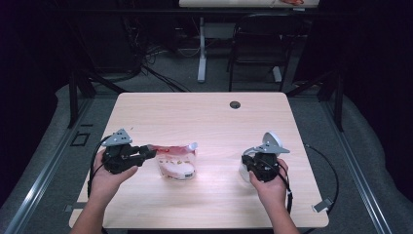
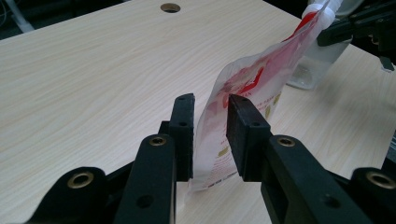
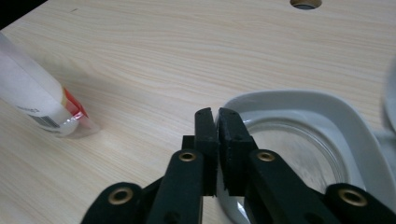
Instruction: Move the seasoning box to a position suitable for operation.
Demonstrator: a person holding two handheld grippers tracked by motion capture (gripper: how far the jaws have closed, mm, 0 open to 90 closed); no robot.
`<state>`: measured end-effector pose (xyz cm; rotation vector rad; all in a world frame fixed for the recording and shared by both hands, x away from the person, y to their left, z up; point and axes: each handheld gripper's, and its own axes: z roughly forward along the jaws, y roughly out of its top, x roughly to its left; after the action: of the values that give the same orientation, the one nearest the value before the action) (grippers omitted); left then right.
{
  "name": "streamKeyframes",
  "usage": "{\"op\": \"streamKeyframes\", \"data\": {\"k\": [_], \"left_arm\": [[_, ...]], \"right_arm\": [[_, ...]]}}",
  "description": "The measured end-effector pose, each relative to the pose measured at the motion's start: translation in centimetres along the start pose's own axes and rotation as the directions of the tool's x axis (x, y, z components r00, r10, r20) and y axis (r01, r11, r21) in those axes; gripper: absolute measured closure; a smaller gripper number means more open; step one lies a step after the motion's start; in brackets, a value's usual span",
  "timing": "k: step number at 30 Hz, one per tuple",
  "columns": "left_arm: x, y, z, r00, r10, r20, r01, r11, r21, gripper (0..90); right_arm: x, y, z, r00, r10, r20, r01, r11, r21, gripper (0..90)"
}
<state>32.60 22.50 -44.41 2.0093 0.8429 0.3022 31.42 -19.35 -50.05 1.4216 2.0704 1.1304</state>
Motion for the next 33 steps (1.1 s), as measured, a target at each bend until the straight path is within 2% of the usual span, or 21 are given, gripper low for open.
{"op": "streamKeyframes", "data": {"k": [5, 9, 17, 22, 33], "left_arm": [[0.0, 0.0, 0.0, 1.0, 0.005, 0.003, -0.005, 0.9999, 0.011, 72.1], [0.0, 0.0, 0.1, 1.0, 0.002, 0.002, -0.002, 0.9999, 0.01, 71.9], [0.1, -0.1, 0.2, 1.0, -0.004, 0.0, 0.004, 1.0, 0.008, 71.5], [0.1, -0.1, 0.2, 1.0, -0.003, 0.002, 0.003, 1.0, 0.008, 71.4], [0.0, -0.1, 0.3, 1.0, 0.0, 0.001, 0.0, 0.9999, 0.013, 71.3]], "right_arm": [[-0.4, -0.2, -0.1, 0.9998, 0.005, -0.02, -0.005, 1.0, -0.006, 88.3], [-0.2, -0.2, -0.1, 0.9997, -0.02, -0.011, 0.02, 1.0, -0.01, 88.8], [-0.1, -0.3, -0.2, 0.9984, -0.052, -0.023, 0.052, 0.999, -0.007, 89.0], [0.2, -0.4, -0.2, 0.9978, -0.057, -0.033, 0.056, 0.998, -0.012, 89.0], [2.3, -0.6, 0.0, 0.9889, -0.106, -0.105, 0.105, 0.994, -0.012, 89.0]]}}
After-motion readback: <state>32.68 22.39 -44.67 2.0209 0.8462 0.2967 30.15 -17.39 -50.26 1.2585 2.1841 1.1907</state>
